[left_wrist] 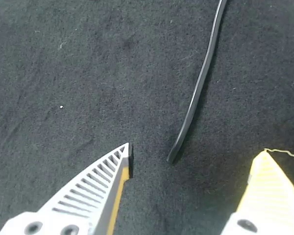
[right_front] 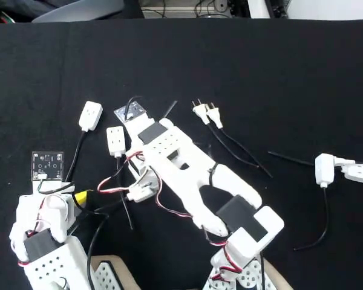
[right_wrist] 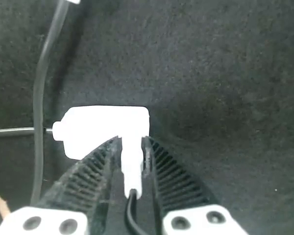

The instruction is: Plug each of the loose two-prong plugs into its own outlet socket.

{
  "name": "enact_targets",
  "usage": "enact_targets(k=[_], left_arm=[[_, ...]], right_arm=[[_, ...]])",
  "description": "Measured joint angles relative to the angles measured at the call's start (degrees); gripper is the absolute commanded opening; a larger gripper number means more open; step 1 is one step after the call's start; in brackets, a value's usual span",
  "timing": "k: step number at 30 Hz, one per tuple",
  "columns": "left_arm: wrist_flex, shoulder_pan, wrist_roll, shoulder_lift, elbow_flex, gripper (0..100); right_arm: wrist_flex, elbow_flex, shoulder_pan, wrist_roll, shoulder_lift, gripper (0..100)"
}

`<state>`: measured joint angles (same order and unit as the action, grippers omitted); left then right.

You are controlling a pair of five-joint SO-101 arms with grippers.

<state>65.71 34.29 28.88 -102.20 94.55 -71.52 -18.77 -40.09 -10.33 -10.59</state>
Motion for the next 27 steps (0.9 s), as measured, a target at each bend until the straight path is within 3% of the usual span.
enact_targets(k=[4,8,17,27], left_arm=[[0.0,0.0,0.0,0.0,0.2,37],[0.0,-1.6,1.3,0.0,1.1,37],[0.0,-2.1,2.6,0.0,1.1,37],[0.0,-2.1,2.6,0.1,1.1,37]], right_arm=[[-3.1,1.9,0.0,0.3,-0.8,1.2],[-6.9,3.9,4.7,6.2,-2.0,1.2],[-9.4,0.2,25.2,14.8,-1.1,1.2],[-8.9,-1.3,49.1,29.8,-1.0,1.2]])
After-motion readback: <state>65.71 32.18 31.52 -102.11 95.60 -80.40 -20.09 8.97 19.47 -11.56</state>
